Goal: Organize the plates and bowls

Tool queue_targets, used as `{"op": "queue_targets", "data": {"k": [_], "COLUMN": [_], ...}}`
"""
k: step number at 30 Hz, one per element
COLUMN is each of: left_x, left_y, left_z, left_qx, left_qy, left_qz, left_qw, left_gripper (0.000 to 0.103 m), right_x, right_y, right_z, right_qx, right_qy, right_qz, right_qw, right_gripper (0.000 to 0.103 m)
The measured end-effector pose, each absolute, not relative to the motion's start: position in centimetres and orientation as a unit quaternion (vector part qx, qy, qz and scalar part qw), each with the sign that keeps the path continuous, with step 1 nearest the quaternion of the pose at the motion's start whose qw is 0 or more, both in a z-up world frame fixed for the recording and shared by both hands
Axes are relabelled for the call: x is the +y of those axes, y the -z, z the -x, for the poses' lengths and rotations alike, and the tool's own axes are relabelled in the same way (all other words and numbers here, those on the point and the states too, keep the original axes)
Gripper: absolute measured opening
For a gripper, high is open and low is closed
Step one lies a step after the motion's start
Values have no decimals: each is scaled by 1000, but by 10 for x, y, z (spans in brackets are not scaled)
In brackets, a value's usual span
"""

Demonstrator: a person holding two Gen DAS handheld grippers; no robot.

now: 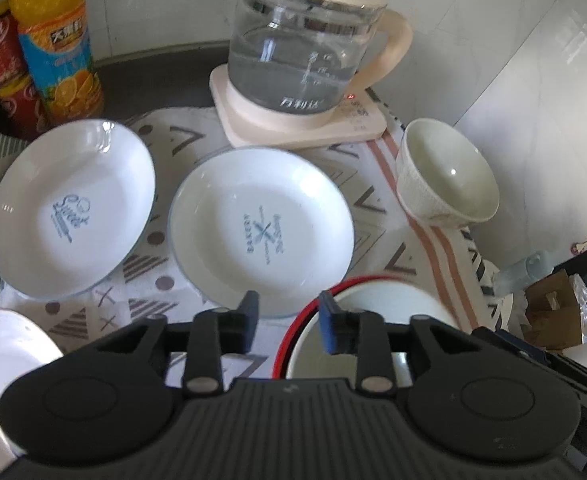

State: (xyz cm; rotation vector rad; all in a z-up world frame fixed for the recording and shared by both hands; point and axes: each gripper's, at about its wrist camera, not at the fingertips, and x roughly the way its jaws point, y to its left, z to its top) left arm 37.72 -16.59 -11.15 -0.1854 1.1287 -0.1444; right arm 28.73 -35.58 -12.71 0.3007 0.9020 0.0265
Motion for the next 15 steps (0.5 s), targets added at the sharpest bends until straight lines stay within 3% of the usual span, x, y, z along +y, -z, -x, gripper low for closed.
{"op": "queue_targets", "data": {"k": [6, 15], "left_x": [-183, -214], "left_y": [105, 102], "left_z": [-390, -410], "left_qx": [525, 514], "left_qy": [76, 85], "left_qz": [81, 85], "left_qw": [844, 849], "left_gripper": [41, 42], "right_x": [-374, -406], "right_y": [123, 121], "right_z": [-296, -316], "right_qx": [422, 408], "right_qy": [-4, 10], "right_qz": [-159, -176], "right_qw": [892, 896], "right_gripper": [39, 41]}}
